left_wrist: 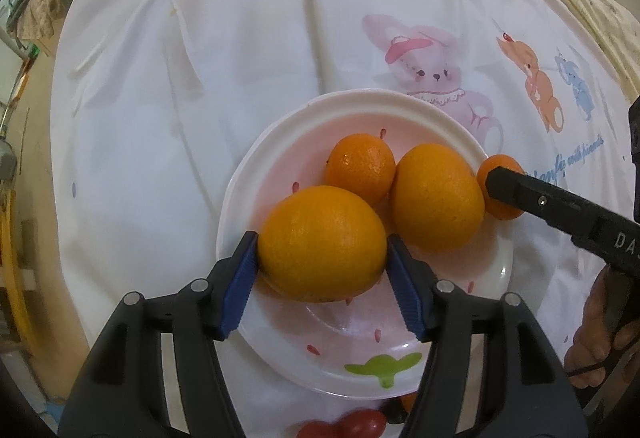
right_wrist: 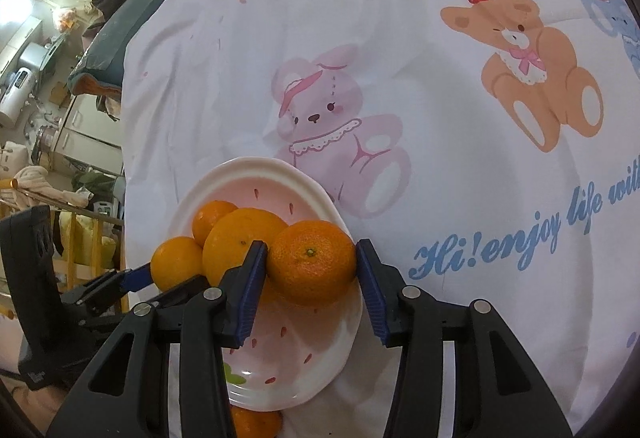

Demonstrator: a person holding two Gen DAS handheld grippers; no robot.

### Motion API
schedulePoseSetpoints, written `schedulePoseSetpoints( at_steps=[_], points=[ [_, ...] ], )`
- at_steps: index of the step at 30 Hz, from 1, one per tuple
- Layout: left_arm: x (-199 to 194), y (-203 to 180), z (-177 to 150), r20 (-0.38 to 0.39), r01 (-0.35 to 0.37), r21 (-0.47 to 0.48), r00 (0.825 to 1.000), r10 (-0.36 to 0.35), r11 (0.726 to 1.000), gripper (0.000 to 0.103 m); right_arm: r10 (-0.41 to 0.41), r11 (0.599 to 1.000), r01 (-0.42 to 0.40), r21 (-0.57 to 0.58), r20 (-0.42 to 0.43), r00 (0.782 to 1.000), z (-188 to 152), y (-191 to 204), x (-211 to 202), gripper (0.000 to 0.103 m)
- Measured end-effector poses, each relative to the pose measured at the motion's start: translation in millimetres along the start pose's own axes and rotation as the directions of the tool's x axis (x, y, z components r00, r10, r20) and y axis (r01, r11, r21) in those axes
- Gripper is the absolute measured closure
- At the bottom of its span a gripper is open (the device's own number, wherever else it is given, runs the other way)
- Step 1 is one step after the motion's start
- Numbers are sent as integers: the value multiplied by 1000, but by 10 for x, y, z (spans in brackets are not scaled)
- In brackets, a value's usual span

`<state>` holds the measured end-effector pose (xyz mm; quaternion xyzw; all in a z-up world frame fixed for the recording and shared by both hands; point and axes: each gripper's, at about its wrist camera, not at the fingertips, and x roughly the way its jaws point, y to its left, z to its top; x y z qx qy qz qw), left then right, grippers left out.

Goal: Organize fruits
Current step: 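Carry the orange and tangerine onto the pink plate with both tools, then open both tools to release the fruits on the plate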

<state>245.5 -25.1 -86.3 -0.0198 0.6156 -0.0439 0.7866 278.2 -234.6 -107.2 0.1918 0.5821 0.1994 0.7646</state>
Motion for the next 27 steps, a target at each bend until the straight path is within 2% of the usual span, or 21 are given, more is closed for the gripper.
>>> schedulePoseSetpoints(
  at_steps=[3, 5, 8, 9, 13, 17, 27],
  points=[
    [-4, 10, 6, 3, 4, -6, 1000, -4, 1000, 42, 13, 1000, -13, 17, -2, 1000, 5, -22, -1, 54],
    [-18, 3, 12, 26, -17, -9, 1000, 17, 1000, 34, 19, 999, -19, 26, -4, 1000, 7, -38, -7, 53],
    [-61, 9, 0, 52, -21, -9, 998, 22, 1000, 20, 26, 999, -26, 27, 3, 1000, 3, -32, -26, 40],
    [-66, 10, 0, 55, -20, -11, 998, 20, 1000, 19, 26, 999, -26, 26, 2, 1000, 1, -25, -27, 38],
    [-69, 22, -11, 46, 0, -26, 999, 1, 1000, 18, 18, 1000, -18, 18, 7, 1000, 0, 9, -37, 38],
    [-144, 42, -40, 61, 5, -27, 998, -3, 1000, 18, 13, 1000, -13, 25, 22, 1000, 11, 25, -92, 27],
    [-339, 56, -64, 118, 10, -21, 993, -8, 1000, 18, 6, 1000, -7, 8, 72, 997, 34, 106, -258, 16]
  ],
)
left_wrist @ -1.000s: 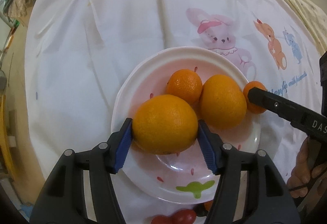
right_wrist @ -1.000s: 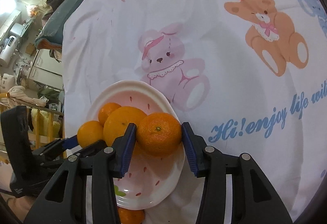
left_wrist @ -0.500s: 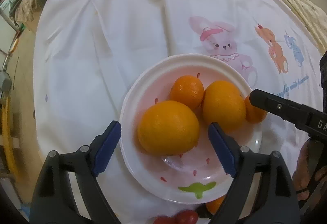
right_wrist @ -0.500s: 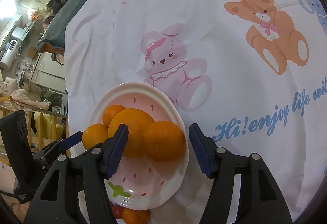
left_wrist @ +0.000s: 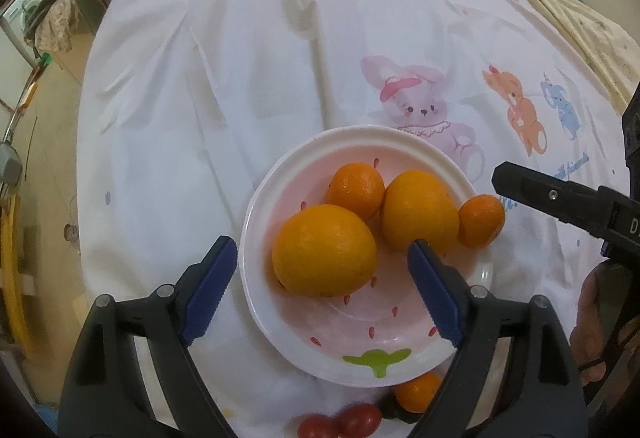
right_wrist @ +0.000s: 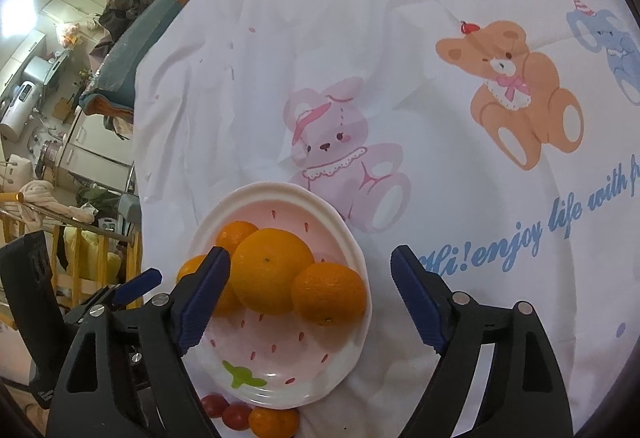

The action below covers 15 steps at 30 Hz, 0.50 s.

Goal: Organize fruits
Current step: 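Open both tools to release the fruits on the plate, then withdraw both tools and move the left tool toward the red cherry tomatoes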

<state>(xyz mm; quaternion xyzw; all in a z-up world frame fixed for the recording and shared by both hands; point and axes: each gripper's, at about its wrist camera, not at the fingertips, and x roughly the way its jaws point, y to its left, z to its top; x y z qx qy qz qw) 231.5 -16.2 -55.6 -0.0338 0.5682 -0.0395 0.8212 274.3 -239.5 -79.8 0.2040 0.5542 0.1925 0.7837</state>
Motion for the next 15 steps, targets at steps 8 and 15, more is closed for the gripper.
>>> schedulePoseSetpoints(
  at_steps=[8, 15],
  points=[
    [-193, 76, -75, 54, 9, -30, 999, -7, 1000, 18, -19, 1000, 20, -16, 40, 999, -87, 69, -205, 15],
    [-479, 71, -175, 114, 11, -14, 993, -10, 1000, 18, -34, 997, 40, -72, 77, 996, -274, 239, -462, 15]
  ],
)
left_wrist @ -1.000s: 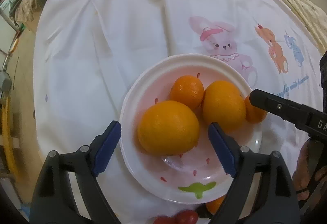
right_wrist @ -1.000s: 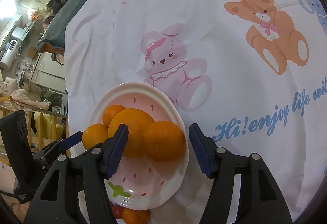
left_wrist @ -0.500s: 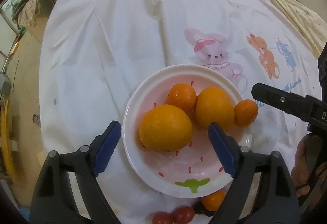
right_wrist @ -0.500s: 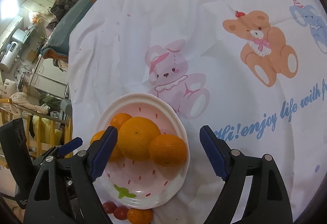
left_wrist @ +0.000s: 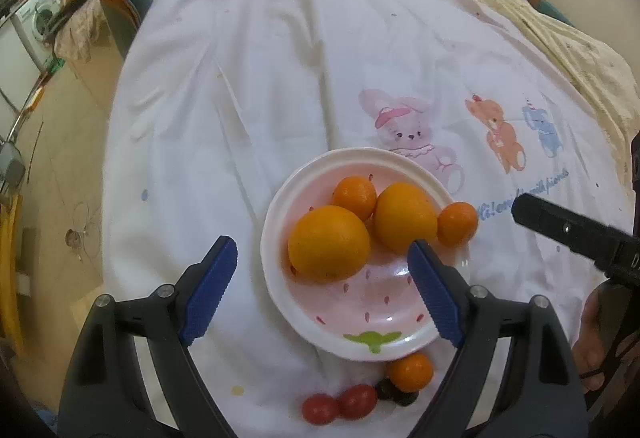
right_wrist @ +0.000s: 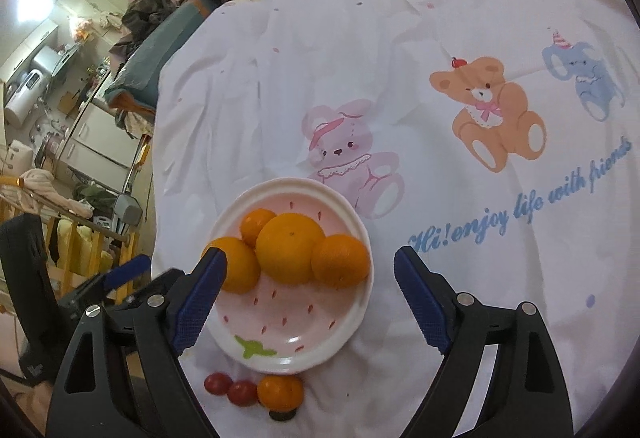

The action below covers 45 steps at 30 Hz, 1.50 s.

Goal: Organize fruits
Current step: 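Withdraw both tools and move the left tool toward the red cherry tomatoes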

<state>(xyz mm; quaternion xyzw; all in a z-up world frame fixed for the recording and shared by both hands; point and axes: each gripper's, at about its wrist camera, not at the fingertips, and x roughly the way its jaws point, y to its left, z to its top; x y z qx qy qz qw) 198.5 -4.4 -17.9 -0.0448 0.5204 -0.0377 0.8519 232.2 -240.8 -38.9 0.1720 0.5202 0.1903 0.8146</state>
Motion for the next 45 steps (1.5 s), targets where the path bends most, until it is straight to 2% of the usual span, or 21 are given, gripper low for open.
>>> schedulePoseSetpoints(
  at_steps=[9, 12, 18, 22, 26, 30, 36, 45],
  points=[
    [-268, 151, -256, 22, -7, -34, 1000, 7, 999, 18, -20, 1000, 20, -13, 21, 1000, -333, 71, -261, 15],
    [-339, 196, -349, 49, 38, -40, 998, -36, 999, 18, -21, 1000, 21, 0, 27, 999, -437, 62, -335, 15],
    [-432, 234, -515, 56, 47, -70, 997, -43, 996, 18, -34, 999, 34, 15, 35, 999, -635, 55, -446, 15],
    [-506, 205, -625, 74, 58, -61, 996, -53, 997, 18, -36, 999, 35, 18, 42, 998, -764, 72, -536, 15],
    [-564, 150, -733, 82, 38, -34, 996, -35, 999, 18, -43, 999, 41, 30, 42, 998, -877, 73, -582, 15],
    [-596, 142, -851, 70, 52, -19, 996, -51, 998, 18, -60, 998, 59, 33, 36, 998, -996, 76, -613, 15],
    [-573, 178, -947, 50, 13, -23, 999, -11, 1000, 18, -74, 992, 71, 107, 17, 997, -1176, -71, -636, 15],
    [-321, 255, -1045, -62, 11, -84, 998, -17, 996, 18, -75, 985, 78, 157, -25, 997, -1217, -156, -576, 15]
  ],
)
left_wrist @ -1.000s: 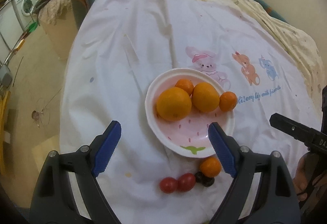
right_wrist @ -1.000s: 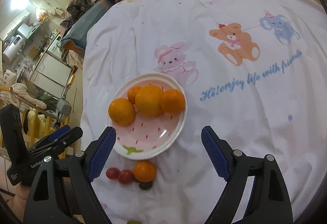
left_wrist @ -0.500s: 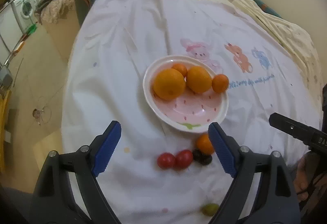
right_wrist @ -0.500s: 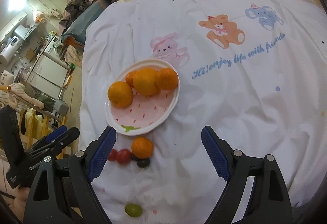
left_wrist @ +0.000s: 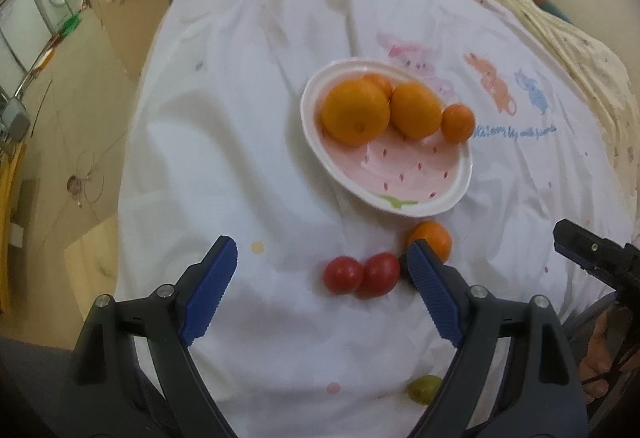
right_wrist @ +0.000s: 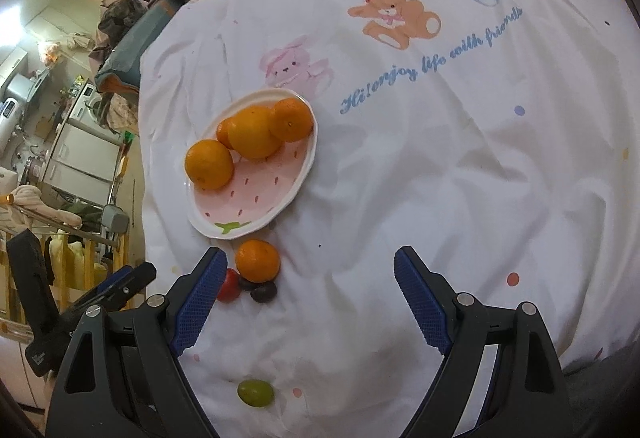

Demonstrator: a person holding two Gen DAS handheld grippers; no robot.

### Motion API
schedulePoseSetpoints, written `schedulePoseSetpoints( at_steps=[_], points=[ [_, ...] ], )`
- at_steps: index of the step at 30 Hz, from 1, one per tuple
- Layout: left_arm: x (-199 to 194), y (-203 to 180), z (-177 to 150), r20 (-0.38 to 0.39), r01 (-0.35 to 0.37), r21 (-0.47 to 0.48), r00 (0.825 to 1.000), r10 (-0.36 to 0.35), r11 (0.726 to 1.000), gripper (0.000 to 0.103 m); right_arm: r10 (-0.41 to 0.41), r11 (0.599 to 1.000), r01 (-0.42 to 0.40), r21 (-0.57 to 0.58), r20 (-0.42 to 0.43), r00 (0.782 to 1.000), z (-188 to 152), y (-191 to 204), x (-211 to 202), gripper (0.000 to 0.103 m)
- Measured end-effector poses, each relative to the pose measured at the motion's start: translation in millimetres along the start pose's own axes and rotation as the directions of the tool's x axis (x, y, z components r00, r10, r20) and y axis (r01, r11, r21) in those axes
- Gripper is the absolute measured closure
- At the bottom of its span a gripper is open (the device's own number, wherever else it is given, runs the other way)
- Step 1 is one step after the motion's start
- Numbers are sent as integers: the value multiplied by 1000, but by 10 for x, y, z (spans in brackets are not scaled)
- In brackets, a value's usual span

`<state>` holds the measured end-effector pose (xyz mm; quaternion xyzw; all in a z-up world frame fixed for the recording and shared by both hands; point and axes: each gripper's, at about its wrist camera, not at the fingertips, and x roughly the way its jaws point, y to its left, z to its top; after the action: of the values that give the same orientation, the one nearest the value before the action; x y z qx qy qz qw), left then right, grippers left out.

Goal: Organize fruits
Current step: 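Withdraw both tools and move the left tool toward the red cherry tomatoes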

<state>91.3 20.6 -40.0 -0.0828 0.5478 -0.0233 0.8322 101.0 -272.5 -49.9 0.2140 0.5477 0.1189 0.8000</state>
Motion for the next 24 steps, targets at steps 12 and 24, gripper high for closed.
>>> schedulePoseSetpoints(
  at_steps=[12, 24],
  points=[
    [381, 67, -89, -153, 50, -88, 986, -63, 995, 40, -8, 1000, 8, 3, -59, 998, -20, 15, 163, 15],
    [596, 73, -111, -212, 91, -174, 969, -128, 981, 78, -22, 1000, 22, 5, -76, 997, -23, -7, 221, 15]
  ],
)
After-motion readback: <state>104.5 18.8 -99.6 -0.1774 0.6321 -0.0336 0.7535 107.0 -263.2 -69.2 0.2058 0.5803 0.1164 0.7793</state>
